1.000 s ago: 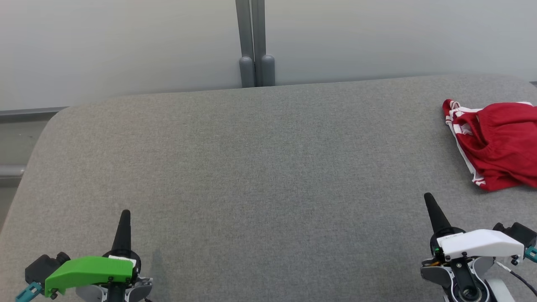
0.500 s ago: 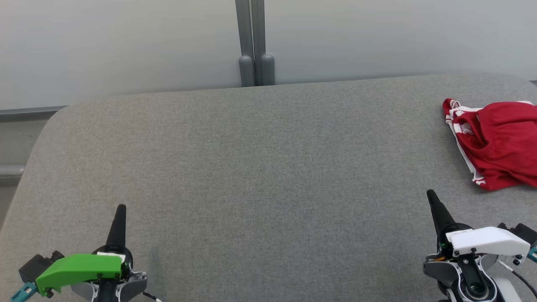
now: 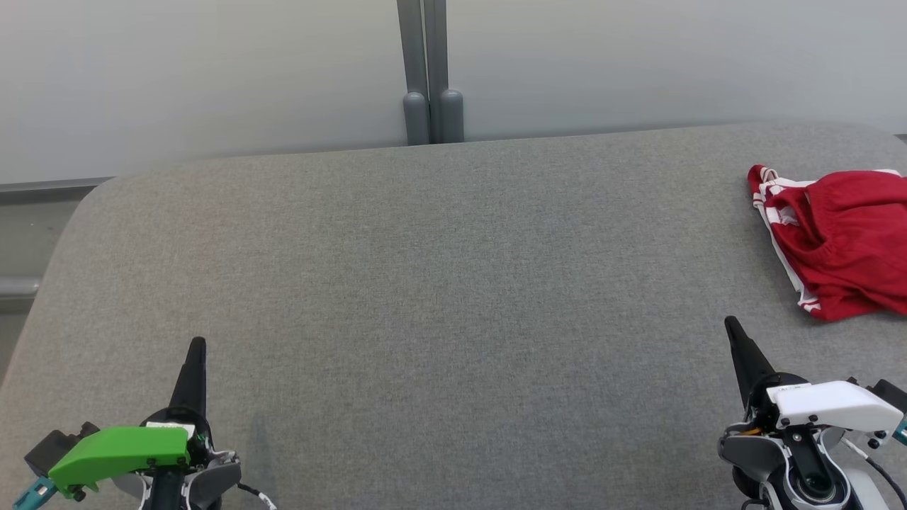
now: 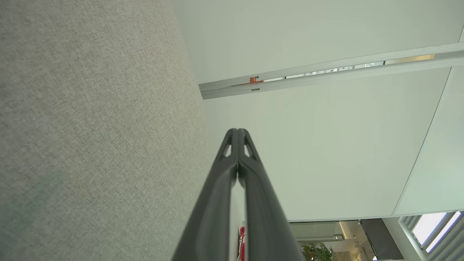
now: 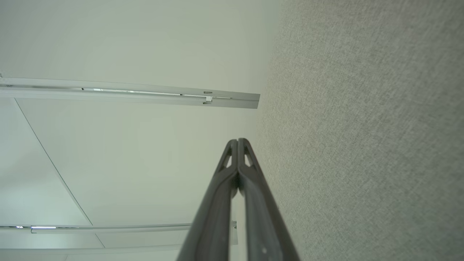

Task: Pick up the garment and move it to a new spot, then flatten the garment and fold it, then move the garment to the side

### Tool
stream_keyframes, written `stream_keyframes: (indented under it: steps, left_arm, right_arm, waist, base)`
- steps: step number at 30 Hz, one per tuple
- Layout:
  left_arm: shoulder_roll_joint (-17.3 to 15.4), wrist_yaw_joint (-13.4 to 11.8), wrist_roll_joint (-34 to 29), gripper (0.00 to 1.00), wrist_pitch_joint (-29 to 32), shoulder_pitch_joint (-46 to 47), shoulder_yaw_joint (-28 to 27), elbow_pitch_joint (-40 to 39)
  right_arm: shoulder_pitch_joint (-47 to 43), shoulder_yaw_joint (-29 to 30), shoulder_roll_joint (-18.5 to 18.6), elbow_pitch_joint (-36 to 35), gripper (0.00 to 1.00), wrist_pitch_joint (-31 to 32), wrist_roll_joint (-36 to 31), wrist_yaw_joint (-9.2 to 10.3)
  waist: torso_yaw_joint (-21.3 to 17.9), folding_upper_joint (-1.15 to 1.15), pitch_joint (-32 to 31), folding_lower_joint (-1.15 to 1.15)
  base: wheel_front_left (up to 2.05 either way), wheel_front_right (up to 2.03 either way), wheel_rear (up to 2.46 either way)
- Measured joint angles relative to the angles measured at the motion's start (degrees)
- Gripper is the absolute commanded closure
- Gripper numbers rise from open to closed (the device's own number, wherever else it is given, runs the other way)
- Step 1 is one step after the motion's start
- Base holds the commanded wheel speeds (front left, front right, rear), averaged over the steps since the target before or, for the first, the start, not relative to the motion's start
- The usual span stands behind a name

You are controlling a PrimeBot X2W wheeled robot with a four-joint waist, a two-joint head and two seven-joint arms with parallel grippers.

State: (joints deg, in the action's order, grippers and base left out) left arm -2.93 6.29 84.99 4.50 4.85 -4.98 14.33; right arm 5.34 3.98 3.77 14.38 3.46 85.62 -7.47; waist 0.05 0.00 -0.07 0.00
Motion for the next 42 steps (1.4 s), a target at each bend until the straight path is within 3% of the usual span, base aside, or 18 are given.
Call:
stream_keyframes:
  steps: [21, 42]
  left_arm:
    - [0.1, 1.1, 7.3, 1.0, 2.0, 1.1, -1.6, -0.2]
    - [0.1, 1.1, 7.3, 1.0, 2.1, 1.1, -1.6, -0.2]
  right_arm:
    - [0.4, 1.5, -0.1, -0.3, 1.0, 2.1, 7.6, 0.0]
    - [0.6, 1.7, -0.3, -0.3, 1.0, 2.5, 7.5, 0.0]
  waist:
    - [-0.1, 0.0, 0.3, 0.0]
    - [-0.1, 0.0, 0.3, 0.0]
  base:
    - [0.0, 0.0, 0.0]
    - [0.0, 0.0, 0.0]
